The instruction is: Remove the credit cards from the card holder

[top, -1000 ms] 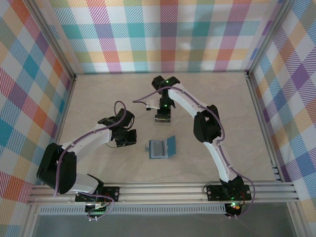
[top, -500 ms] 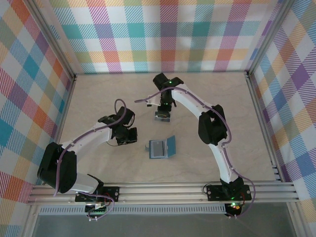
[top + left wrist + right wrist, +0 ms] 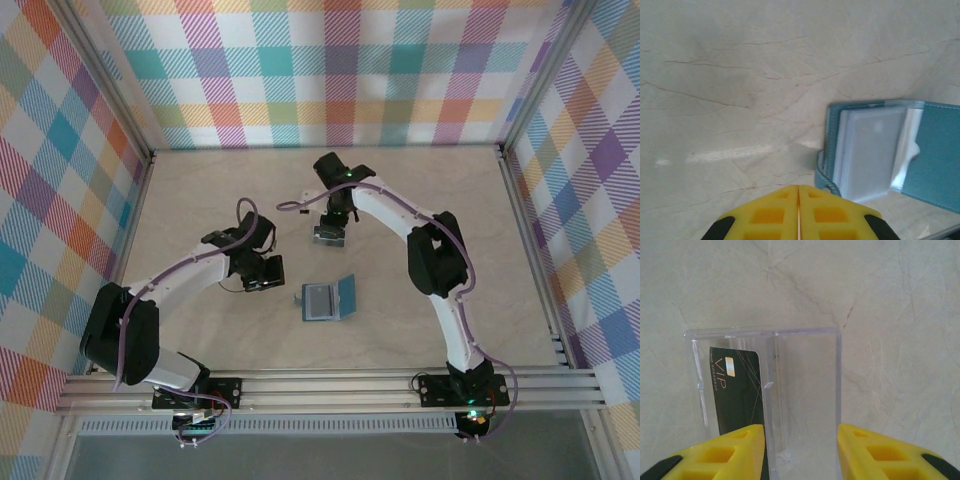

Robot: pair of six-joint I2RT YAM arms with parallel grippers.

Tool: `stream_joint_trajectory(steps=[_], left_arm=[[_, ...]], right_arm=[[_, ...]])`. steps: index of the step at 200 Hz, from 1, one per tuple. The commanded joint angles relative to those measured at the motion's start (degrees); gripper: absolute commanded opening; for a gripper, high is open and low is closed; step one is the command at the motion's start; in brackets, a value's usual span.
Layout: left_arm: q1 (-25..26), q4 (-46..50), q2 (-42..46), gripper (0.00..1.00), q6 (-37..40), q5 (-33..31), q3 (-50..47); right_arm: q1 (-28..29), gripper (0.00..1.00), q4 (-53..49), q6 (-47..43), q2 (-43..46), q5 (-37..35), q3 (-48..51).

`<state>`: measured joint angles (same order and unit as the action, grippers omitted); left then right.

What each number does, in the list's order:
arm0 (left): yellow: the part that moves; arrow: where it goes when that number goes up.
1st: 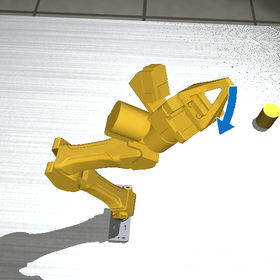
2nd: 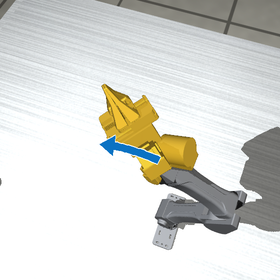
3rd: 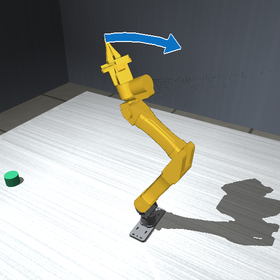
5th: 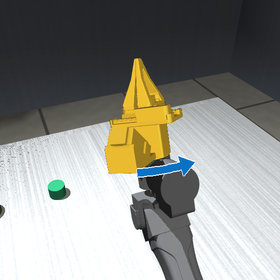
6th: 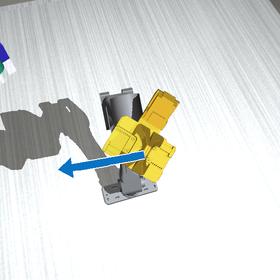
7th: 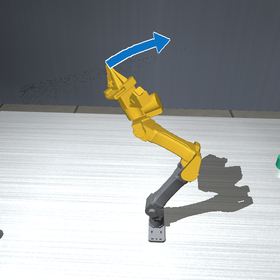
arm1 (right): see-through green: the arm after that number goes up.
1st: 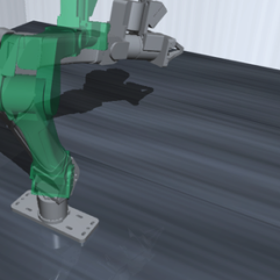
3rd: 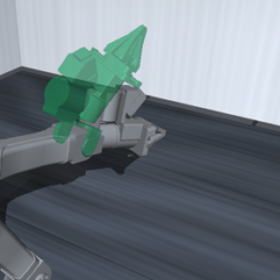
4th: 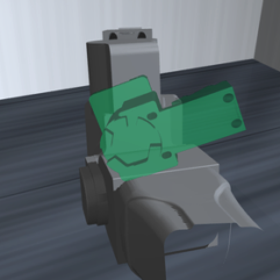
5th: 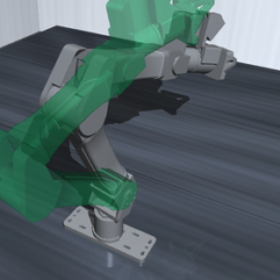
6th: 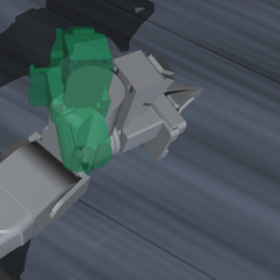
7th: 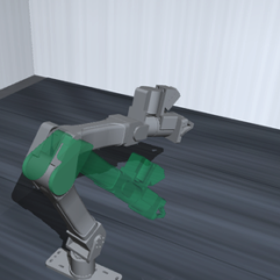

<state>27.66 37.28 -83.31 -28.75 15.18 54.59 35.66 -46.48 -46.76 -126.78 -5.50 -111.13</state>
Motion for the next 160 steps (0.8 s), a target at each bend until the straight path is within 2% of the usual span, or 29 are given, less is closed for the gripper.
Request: stream_joint_trajectory(steps=[1, 55, 93, 104, 134, 160], left_arm=[[1.0, -1.2, -0.9, 0.09, -0.3, 4.9, 2.3], [4.6, -0.5, -5.6, 0.09, 0.0, 5.8, 6.5], [6.8, 0.5, -9.6, 0.09, 1.0, 5.8, 9.5], [7.0, 0.7, -10.5, 0.09, 1.1, 5.6, 9.9], [7.2, 0.2, -11.7, 0.09, 1.0, 5.7, 9.9], [7.9, 0.1, -12.9, 0.08, 1.3, 6.4, 10.0]], right_arm=[[0.3, 0.47, 5.6, 11.2, 7.9, 2.2, 4.7], [0.2, 0.48, 6.6, 40.3, 19.5, 8.0, 15.6], [0.2, 0.45, 3.9, 62.7, 24.8, 14.5, 21.4], [0.3, 0.44, 3.8, 69.1, 26.4, 18.7, 23.7], [0.4, 0.4, 9.7, 80.8, 32.0, 26.6, 33.5], [0.5, 0.35, 15.2, 85.1, 36.1, 29.8, 41.5]])
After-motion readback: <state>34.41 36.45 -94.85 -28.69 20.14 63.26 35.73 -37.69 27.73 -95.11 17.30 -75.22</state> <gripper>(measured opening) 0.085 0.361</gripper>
